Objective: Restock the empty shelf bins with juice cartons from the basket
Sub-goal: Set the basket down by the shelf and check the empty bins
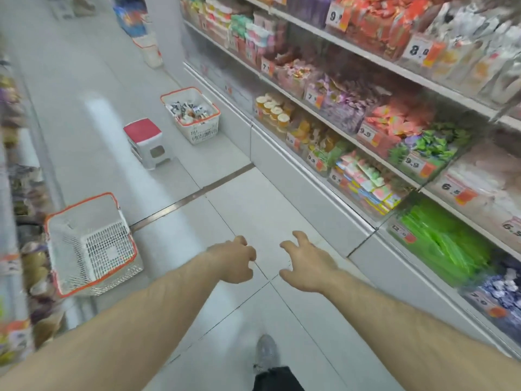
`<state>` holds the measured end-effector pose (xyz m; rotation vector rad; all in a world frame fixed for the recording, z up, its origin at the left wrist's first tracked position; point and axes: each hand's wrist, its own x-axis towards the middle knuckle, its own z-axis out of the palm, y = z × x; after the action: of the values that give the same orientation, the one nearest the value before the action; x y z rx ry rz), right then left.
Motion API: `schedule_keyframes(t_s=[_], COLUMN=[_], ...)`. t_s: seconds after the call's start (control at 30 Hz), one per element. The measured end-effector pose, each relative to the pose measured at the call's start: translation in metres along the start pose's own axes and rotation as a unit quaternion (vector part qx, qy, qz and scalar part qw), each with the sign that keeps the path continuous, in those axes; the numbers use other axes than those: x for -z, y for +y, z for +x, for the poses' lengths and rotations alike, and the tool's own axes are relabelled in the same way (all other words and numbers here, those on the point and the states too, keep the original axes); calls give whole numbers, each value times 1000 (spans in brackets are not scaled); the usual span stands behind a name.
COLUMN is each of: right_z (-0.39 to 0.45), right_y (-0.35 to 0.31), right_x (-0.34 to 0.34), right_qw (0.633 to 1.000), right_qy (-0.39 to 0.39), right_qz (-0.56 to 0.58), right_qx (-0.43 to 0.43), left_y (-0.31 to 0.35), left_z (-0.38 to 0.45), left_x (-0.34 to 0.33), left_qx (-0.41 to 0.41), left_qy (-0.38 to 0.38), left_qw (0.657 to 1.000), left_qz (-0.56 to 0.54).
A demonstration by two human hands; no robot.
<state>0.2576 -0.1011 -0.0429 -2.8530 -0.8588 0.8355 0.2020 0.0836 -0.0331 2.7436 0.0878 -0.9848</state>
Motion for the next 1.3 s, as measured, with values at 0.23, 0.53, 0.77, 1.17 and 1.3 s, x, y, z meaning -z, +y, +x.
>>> schedule_keyframes(t_s=[0.23,0.53,0.77,1.17,1.3], right_z=[131,318,439,692,774], right_y=[-20,-97,-157,-184,-200], right_x=[77,150,221,306,343], right_qw=[998,997,999,998,996], right_qy=[-28,-27,-27,7,-12], right_qz=[-4,-47,-21,57,79], right_qx=[51,52,-5,-31,-33], left_y=[-63,-231,-335,-471,-526], left_z=[70,191,265,431,478], left_x=[97,194,302,461,522], left_qx=[35,27,-8,-32,-15], left_qy=[10,14,-5,-37,-31], left_qw=[999,999,1000,998,999], left_qz=[-35,-38,-15,37,37])
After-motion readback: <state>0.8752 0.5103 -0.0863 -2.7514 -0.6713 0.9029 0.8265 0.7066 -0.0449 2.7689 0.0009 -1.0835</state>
